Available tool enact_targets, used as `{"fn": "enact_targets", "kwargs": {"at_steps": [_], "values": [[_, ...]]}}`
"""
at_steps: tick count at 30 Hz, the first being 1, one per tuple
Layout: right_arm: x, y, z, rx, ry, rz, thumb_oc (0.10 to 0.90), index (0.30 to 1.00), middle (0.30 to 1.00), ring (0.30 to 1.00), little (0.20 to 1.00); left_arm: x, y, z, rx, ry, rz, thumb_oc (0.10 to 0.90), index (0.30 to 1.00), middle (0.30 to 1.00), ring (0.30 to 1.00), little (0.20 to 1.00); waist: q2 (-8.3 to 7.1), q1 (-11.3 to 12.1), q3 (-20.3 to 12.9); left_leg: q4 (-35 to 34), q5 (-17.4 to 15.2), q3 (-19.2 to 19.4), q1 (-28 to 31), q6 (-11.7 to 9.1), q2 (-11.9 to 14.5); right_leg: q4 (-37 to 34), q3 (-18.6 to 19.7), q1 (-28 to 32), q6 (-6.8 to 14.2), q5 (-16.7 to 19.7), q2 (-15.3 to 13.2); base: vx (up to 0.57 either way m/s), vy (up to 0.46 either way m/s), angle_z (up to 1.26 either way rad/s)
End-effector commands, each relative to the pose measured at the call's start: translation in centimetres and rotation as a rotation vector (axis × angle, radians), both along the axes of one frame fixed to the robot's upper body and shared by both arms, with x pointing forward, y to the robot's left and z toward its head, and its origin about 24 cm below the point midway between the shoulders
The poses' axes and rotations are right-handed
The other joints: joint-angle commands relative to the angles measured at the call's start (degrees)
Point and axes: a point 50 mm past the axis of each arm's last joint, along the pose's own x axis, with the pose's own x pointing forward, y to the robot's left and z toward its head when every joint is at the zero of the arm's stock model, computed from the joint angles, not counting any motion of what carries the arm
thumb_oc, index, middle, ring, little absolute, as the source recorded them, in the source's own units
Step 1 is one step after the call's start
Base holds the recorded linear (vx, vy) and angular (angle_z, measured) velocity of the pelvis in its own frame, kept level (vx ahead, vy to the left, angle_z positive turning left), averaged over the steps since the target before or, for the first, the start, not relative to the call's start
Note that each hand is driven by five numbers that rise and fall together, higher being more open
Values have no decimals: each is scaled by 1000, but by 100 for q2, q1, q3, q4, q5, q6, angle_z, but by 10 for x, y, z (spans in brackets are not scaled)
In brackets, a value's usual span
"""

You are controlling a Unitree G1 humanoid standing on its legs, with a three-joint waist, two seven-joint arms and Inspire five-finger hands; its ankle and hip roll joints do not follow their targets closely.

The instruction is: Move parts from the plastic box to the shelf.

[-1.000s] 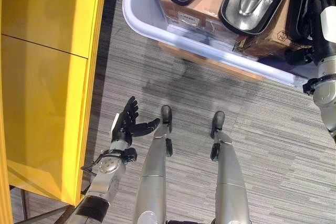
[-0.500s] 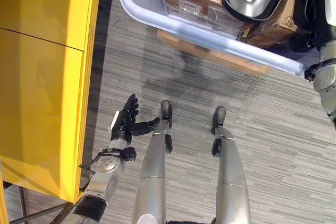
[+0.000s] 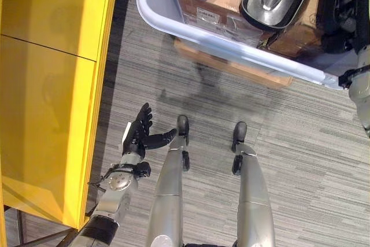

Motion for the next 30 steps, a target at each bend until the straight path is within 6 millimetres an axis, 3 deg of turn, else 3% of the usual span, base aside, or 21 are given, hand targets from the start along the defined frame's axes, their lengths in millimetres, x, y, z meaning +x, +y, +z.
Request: {"fn": "enact_targets", "kwargs": {"at_steps": [1, 3, 8, 9, 12, 18, 22, 25, 30], "values": [[-4, 8, -25, 24, 118, 88, 400, 300, 300, 300, 300, -4, 2, 13, -7, -89, -3, 900, 1000, 1000, 1000, 1000, 97, -88, -39, -150, -504, -668, 360, -126, 71, 160, 5, 738, 137, -422, 131, -8, 2, 4], [-11, 11, -45, 53, 154, 119, 400, 300, 300, 300, 300, -6, 2, 9, -5, -71, -10, 900, 1000, 1000, 1000, 1000, 22, -62, -83, -348, -462, -695, 733, -134, 53, -68, -37, 1153, 149, -381, 135, 17, -12, 8], [-20, 19, -68, 105, 198, 179, 400, 300, 300, 300, 300, -12, 7, -3, 3, -18, -1, 900, 1000, 1000, 1000, 1000, -119, -21, -283, -611, -408, -712, 1252, -147, 40, -391, -84, 1740, 190, -310, 133, 44, -6, 8], [-27, 24, -77, 127, 206, 214, 400, 300, 300, 300, 300, -15, 10, -6, 6, -6, 1, 900, 1000, 1000, 1000, 1000, -190, 8, -426, -731, -395, -728, 1535, -153, 30, -585, -109, 2091, 207, -291, 136, 70, -9, 3], [-33, 23, -79, 135, 209, 224, 400, 300, 300, 300, 300, -19, 13, -8, 9, 4, 4, 900, 1000, 1000, 1000, 1000, -253, 12, -520, -811, -386, -744, 1739, -161, 25, -716, -136, 2318, 225, -267, 126, 54, -12, 1], [-45, 26, -71, 121, 169, 269, 400, 300, 300, 300, 300, -28, 23, -17, 30, 51, 7, 900, 1000, 1000, 1000, 1000, -451, 16, -856, -1118, -312, -767, 2349, -189, 63, -1177, -149, 2931, 256, -158, 117, 73, -21, 0], [-51, 31, -53, 79, 107, 319, 400, 300, 300, 300, 300, -33, 28, -22, 30, 78, 11, 900, 1000, 1000, 1000, 1000, -594, -2, -1143, -1424, -239, -708, 2782, -210, 113, -1550, -143, 3325, 308, -53, 104, 61, -10, -3], [-60, 36, -37, 50, 55, 370, 400, 300, 300, 300, 300, -42, 31, -33, 19, 127, 13, 900, 1000, 1000, 1000, 1000, -717, -41, -1545, -1829, -138, -628, 3218, -212, 155, -1974, -164, 3682, 369, 96, 94, 95, 0, -4], [-66, 37, -28, 23, 30, 387, 400, 300, 300, 300, 300, -50, 31, -43, 4, 168, 16, 900, 1000, 1000, 1000, 1000, -760, -42, -1845, -2177, -44, -553, 3596, -213, 160, -2255, -135, 3965, 412, 214, 83, 60, 6, -5]]}}
